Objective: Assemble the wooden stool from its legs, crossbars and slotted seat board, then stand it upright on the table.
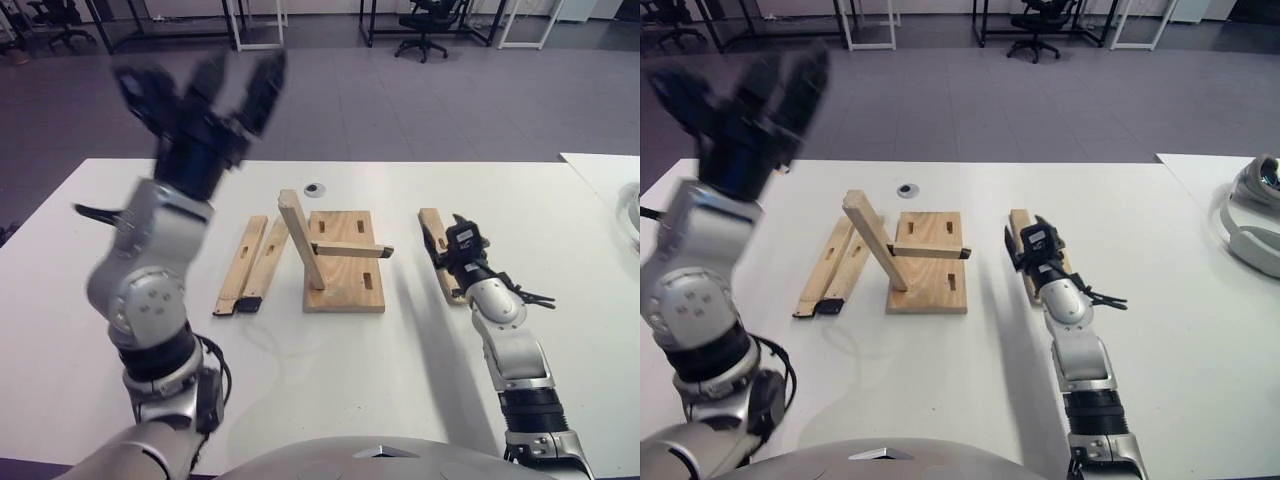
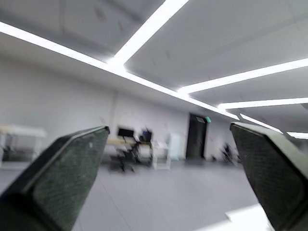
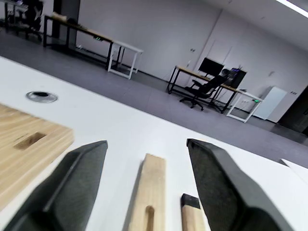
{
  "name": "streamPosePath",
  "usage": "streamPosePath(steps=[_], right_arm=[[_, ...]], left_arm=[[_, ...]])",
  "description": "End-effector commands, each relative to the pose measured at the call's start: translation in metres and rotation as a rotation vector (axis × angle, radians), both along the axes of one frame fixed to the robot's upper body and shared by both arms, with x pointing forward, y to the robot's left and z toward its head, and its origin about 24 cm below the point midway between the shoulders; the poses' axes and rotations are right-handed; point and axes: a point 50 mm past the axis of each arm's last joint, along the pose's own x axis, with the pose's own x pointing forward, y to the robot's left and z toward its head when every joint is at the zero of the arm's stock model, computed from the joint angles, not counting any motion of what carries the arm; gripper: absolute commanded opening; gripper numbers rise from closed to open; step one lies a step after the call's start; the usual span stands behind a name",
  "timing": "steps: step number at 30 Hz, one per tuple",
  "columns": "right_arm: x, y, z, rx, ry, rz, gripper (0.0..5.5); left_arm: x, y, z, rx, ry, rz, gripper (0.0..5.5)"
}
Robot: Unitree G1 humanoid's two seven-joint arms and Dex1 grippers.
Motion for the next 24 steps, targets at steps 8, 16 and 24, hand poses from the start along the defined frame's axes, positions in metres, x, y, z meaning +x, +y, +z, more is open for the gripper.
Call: streamPosePath(steps=[8, 16, 24], right_arm=[[0.006, -0.033, -0.001, 0.008, -0.005, -0.133, 3.08], [0.006, -0.022, -0.011, 0.016, 0.027, -0.101, 3.08], [0.004, -0.019, -0.018, 0.034, 0.046, -0.116, 3.08]], left_arm=[[0.041, 0.019, -0.164, 0.603, 0.605, 0.086, 4.64], [0.029, 0.014, -0.228, 0.684, 0.876, 0.031, 4.64], [0.024, 0.018, -0.249, 0.764, 0.981, 0.033, 4.25]])
